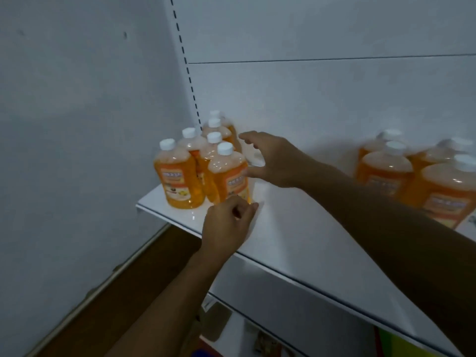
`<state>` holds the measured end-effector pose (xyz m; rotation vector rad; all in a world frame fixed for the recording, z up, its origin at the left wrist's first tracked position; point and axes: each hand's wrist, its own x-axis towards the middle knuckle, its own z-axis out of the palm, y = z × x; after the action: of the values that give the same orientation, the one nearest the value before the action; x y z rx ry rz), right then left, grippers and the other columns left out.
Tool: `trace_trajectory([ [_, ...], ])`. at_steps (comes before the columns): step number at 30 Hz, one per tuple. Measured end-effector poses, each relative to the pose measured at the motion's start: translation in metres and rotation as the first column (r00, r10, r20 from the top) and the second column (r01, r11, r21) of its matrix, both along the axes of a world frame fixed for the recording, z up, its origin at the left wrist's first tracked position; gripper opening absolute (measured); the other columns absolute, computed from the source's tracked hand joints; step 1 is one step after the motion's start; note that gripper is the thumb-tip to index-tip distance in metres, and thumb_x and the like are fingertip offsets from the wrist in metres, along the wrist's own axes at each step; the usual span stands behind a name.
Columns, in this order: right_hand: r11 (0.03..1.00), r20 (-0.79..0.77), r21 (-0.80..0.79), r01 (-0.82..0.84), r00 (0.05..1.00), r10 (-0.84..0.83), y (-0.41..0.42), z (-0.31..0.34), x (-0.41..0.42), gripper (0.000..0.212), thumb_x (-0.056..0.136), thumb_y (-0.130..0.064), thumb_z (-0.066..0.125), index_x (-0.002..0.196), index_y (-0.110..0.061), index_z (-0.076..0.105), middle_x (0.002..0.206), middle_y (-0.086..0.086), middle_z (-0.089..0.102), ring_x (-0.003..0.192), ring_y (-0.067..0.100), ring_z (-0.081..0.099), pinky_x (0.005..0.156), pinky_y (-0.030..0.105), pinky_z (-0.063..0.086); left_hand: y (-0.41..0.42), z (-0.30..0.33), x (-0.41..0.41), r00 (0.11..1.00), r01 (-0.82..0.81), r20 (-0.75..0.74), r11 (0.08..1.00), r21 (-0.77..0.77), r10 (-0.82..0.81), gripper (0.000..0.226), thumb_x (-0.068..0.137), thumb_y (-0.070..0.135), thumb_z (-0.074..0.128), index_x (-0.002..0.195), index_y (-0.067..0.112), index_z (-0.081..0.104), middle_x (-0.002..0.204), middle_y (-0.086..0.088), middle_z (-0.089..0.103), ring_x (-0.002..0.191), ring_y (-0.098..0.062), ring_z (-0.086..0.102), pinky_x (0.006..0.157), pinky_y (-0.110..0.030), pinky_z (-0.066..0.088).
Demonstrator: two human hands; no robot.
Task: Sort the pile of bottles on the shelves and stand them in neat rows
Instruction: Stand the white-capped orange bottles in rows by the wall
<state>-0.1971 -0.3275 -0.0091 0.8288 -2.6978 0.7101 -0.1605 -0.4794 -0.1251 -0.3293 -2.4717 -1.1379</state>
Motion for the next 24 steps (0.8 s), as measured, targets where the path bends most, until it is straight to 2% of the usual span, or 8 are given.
trace_trajectory([
  [3,0.991,0.104,-0.116,-0.06,0.992,0.072,-0.019,-0.007,-0.01,0.07,0.084,-0.028,0.072,0.144,-0.019,0.036,0.138,0.004,0.053,0.121,0.018,0.051,0.089,0.02,0.037,-0.032,-0.001,0.004,0.985,-0.174,-0.002,0.978,0.113,0.175,0.02,0.085,0.035,0.069,0.086,0.022,0.055,0.083,0.007,0.062,0.076,-0.008,0.059,0.063,-0.026,0.049],
  [7,0.99,0.074,-0.133,-0.039,0.996,0.049,-0.027,-0.017,-0.022,0.071,0.083,-0.033,0.073,0.144,-0.019,0.038,0.137,0.004,0.054,0.118,0.019,0.054,0.096,0.036,0.05,-0.04,-0.005,-0.004,0.971,-0.223,0.119,0.967,0.126,0.209,0.052,0.082,0.043,0.071,0.122,0.02,0.048,0.118,0.004,0.059,0.102,-0.013,0.057,0.079,-0.029,0.049],
  [10,0.996,0.061,-0.085,-0.024,0.998,0.03,-0.025,-0.014,-0.021,0.07,0.084,-0.036,0.071,0.144,-0.023,0.037,0.132,0.005,0.054,0.111,0.018,0.053,0.089,0.031,0.048,-0.031,-0.01,-0.012,0.983,-0.152,0.121,0.982,0.111,0.138,0.06,0.082,0.043,0.071,0.133,0.024,0.045,0.127,0.005,0.059,0.108,-0.014,0.058,0.086,-0.029,0.048],
  [13,0.996,0.031,0.052,0.068,0.997,-0.069,-0.012,-0.01,-0.018,0.057,0.084,-0.047,0.065,0.134,-0.034,0.041,0.12,0.004,0.055,0.102,0.02,0.056,0.086,0.042,0.052,-0.018,-0.015,-0.019,0.99,-0.14,0.046,0.986,0.085,0.137,0.055,0.084,0.039,0.07,0.132,0.023,0.049,0.125,0.004,0.06,0.108,-0.015,0.059,0.088,-0.032,0.051],
  [16,0.978,0.027,0.144,0.151,0.987,-0.157,0.011,-0.004,-0.013,0.051,0.086,-0.049,0.063,0.129,-0.032,0.041,0.118,0.003,0.056,0.095,0.019,0.056,0.081,0.04,0.053,0.0,-0.018,-0.027,0.998,-0.053,0.022,0.993,0.103,0.051,0.05,0.084,0.038,0.069,0.128,0.022,0.053,0.12,0.004,0.062,0.098,-0.013,0.06,0.083,-0.038,0.055],
  [18,0.951,-0.013,0.209,0.229,0.973,-0.231,0.029,0.001,-0.01,0.051,0.087,-0.048,0.062,0.13,-0.031,0.038,0.119,0.003,0.059,0.092,0.019,0.056,0.078,0.038,0.052,0.016,-0.016,-0.037,0.999,0.024,0.025,0.995,0.094,-0.026,0.051,0.085,0.039,0.068,0.13,0.021,0.052,0.121,0.005,0.062,0.095,-0.01,0.06,0.079,-0.034,0.055],
  [21,0.907,-0.074,0.244,0.343,0.939,-0.335,0.056,0.013,-0.006,0.051,0.088,-0.05,0.06,0.13,-0.031,0.038,0.116,0.005,0.062,0.091,0.022,0.059,0.076,0.037,0.051,0.04,-0.009,-0.057,0.988,0.153,0.003,0.983,0.104,-0.154,0.053,0.085,0.036,0.069,0.133,0.022,0.051,0.12,0.01,0.062,0.101,-0.007,0.058,0.081,-0.025,0.05],
  [24,0.856,-0.131,0.254,0.45,0.893,-0.431,0.079,0.026,-0.006,0.052,0.086,-0.052,0.061,0.128,-0.03,0.039,0.111,0.005,0.064,0.087,0.023,0.059,0.073,0.034,0.048,0.065,0.002,-0.08,0.942,0.33,0.008,0.928,0.171,-0.337,0.048,0.087,0.03,0.067,0.132,0.022,0.052,0.119,0.013,0.061,0.105,-0.004,0.058,0.084,-0.02,0.051],
])
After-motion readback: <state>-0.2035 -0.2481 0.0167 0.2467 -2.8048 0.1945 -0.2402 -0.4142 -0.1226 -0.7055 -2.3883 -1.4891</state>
